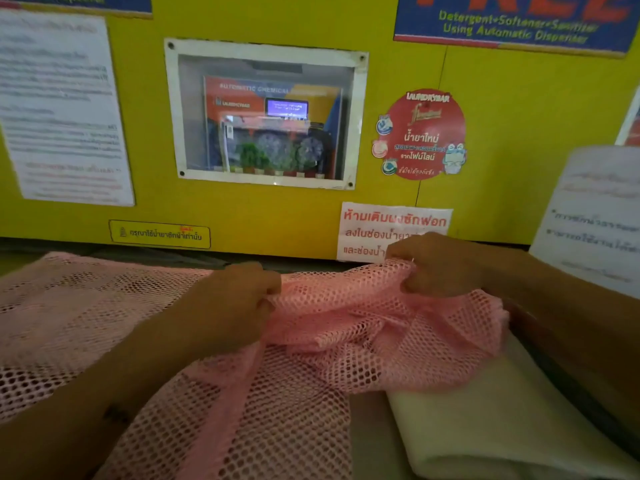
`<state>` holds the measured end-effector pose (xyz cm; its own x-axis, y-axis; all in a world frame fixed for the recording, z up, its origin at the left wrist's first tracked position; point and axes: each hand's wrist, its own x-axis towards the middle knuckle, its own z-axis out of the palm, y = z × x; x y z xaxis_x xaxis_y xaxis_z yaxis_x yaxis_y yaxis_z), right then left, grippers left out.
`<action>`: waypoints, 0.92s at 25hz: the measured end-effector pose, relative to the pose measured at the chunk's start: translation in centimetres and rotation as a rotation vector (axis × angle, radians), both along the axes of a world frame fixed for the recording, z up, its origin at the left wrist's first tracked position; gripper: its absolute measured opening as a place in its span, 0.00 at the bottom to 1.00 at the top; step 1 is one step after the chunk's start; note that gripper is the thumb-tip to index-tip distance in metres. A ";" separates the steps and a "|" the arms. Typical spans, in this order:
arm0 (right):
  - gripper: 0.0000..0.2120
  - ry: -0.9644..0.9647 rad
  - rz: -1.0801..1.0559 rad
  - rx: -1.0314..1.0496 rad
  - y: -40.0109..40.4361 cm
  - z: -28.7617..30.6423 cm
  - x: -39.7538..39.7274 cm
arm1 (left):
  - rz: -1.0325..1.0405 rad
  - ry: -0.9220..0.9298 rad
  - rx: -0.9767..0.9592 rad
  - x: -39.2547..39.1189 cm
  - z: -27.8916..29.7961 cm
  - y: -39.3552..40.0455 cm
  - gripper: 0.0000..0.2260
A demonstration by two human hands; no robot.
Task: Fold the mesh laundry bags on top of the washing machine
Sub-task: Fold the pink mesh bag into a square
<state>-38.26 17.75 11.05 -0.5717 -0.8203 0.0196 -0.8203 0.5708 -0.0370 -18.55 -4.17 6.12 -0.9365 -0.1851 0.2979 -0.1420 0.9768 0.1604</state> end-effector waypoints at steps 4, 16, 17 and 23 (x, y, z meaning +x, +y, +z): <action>0.26 0.130 -0.056 -0.088 0.1 -0.2 -0.6 | 0.018 0.373 0.002 1.2 1.8 -2.0 0.09; 0.15 0.585 0.025 -0.110 -15.4 11.7 1.8 | 0.310 0.863 0.192 14.6 10.6 -8.7 0.25; 0.15 0.614 0.046 -0.109 -17.7 11.7 2.7 | 0.393 0.863 0.201 16.7 11.1 -10.0 0.24; 0.16 0.688 0.208 -0.299 -29.4 7.6 8.9 | 0.716 0.341 0.297 25.0 6.8 -14.8 0.18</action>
<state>-29.38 -11.63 18.69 -0.1858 -0.8135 0.5511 -0.8038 0.4484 0.3909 6.49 -18.98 12.89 -0.4308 -0.8150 0.3876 -0.6079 0.5795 0.5427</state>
